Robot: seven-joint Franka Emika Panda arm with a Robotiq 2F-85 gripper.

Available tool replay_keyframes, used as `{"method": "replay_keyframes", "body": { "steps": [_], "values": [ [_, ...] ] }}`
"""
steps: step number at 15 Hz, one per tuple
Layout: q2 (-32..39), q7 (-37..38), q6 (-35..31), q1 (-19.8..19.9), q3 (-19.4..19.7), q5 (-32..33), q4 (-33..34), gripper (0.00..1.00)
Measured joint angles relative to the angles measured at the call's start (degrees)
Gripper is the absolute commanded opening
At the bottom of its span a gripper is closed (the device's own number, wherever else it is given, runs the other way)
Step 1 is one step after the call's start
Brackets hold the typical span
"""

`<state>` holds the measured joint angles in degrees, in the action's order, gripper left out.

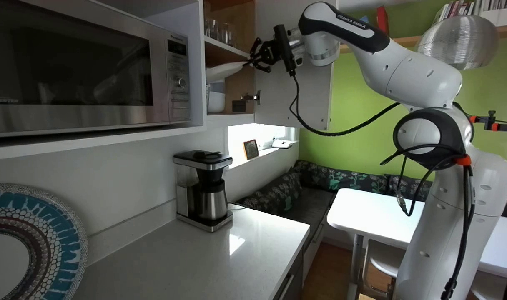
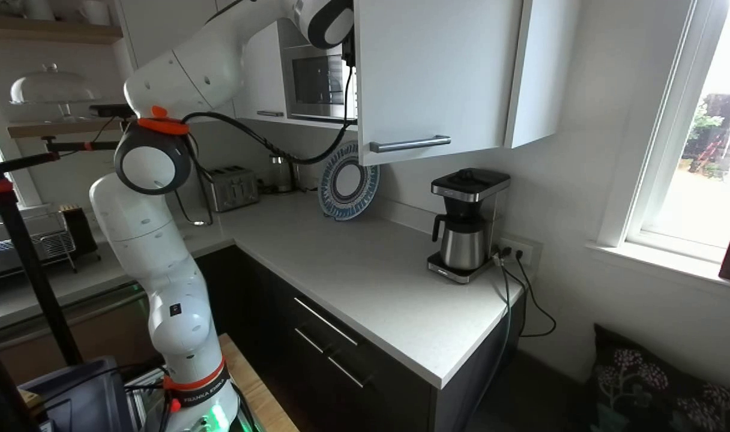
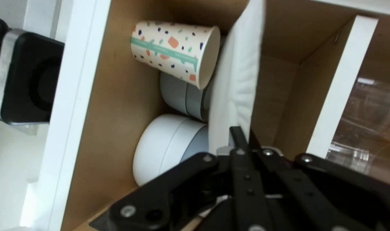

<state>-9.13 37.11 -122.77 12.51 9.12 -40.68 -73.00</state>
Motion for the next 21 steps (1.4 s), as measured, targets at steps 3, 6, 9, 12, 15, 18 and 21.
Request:
{"method": "replay_keyframes", "body": {
  "steps": [3,6,9,12,15,18,21],
  "values": [
    [-1.78,-1.44,7.26,0.05,2.23,-2.75,-0.94,0.00],
    [-2.86,-2.36,12.79,0.23,4.15,-3.43,-1.46,0.00],
    [-3.71,-2.81,15.85,0.50,4.90,-2.88,-2.29,0.00],
    [-4.22,-3.11,19.22,0.71,5.14,-2.32,-2.54,0.00],
    [-4.65,-3.61,24.06,0.68,5.22,-2.49,-3.10,0.00],
    [-4.93,-4.57,28.26,0.59,5.40,-2.49,-3.52,0.00],
    [-5.29,-6.05,33.34,0.65,6.08,-1.84,-3.49,0.00]
  ]
}}
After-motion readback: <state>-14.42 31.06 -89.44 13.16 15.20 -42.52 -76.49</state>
